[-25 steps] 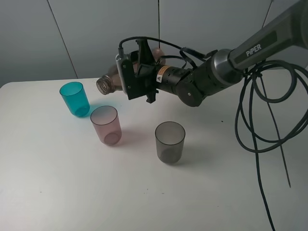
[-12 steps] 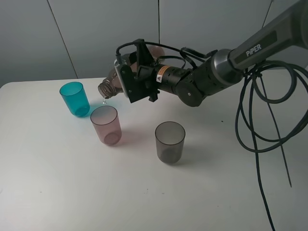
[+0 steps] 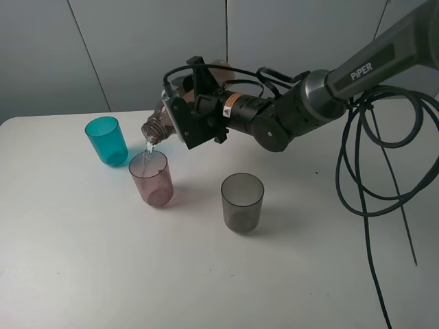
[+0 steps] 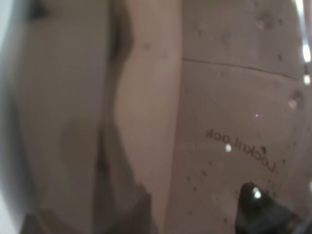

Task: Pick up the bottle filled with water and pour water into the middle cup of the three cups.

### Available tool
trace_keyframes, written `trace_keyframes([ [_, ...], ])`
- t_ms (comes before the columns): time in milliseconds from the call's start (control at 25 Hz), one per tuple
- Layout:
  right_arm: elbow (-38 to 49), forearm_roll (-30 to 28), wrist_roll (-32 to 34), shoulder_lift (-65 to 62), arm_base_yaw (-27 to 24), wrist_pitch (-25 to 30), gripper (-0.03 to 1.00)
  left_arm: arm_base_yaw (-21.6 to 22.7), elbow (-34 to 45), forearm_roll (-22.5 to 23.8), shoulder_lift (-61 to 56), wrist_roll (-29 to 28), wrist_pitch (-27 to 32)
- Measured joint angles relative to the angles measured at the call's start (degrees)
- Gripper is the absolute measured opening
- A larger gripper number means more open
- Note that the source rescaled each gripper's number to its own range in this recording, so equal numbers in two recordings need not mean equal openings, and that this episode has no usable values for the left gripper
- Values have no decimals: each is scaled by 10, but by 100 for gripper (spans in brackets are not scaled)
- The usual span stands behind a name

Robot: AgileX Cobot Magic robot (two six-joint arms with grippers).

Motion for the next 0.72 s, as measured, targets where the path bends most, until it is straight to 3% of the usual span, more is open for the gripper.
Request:
trace_keyframes([
  [720,-1,16,-59,0,0,-5,1,0,0,0,0,0,0],
])
